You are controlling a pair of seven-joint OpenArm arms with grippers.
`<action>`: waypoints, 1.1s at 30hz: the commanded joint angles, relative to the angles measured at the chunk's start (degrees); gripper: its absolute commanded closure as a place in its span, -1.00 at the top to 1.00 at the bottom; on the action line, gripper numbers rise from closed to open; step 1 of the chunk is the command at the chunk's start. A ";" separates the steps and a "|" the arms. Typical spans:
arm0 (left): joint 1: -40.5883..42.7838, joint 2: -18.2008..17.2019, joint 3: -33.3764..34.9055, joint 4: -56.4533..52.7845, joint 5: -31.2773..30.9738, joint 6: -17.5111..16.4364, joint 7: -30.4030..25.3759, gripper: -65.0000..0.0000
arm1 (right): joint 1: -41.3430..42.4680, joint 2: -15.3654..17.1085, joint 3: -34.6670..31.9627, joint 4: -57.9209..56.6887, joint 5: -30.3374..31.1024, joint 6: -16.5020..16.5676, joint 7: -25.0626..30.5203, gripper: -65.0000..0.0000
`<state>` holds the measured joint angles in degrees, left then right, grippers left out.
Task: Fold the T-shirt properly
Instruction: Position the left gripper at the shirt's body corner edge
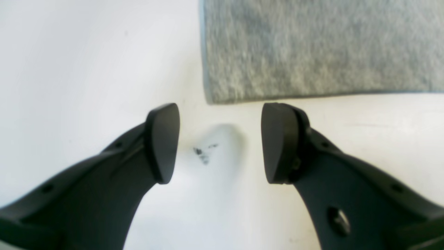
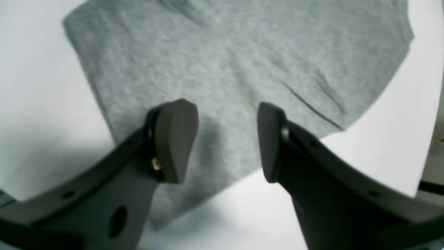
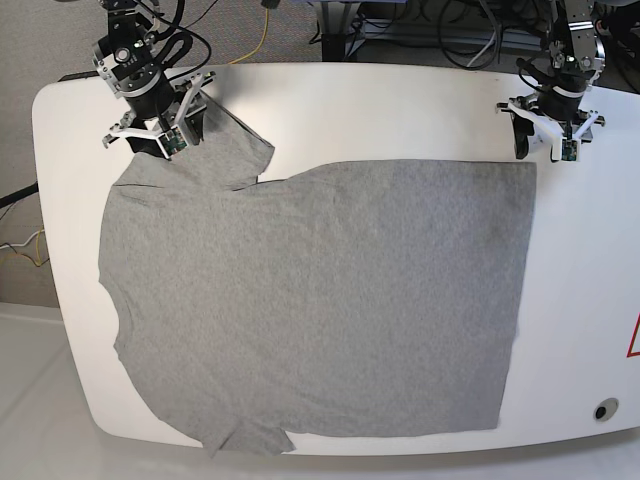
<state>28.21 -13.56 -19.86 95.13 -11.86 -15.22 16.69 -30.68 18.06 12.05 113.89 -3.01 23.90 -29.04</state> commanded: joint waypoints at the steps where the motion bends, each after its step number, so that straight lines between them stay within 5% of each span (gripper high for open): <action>1: -0.98 -0.60 -0.24 -0.07 -0.36 -0.03 -1.19 0.09 | -0.23 0.85 0.95 1.28 -0.97 -1.39 1.07 -0.04; 24: -2.75 0.13 -0.74 -4.65 -1.50 -0.37 0.02 0.08 | -0.54 0.34 -4.54 0.02 -1.35 -0.94 0.77 -0.03; 33: -2.96 0.01 -0.73 -5.13 -1.96 -0.15 0.37 0.08 | -0.58 -1.17 1.26 0.66 0.67 -0.68 0.42 -0.02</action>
<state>25.02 -12.91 -20.29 89.45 -13.67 -15.49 17.08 -31.14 16.73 11.94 113.16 -3.70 23.20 -29.63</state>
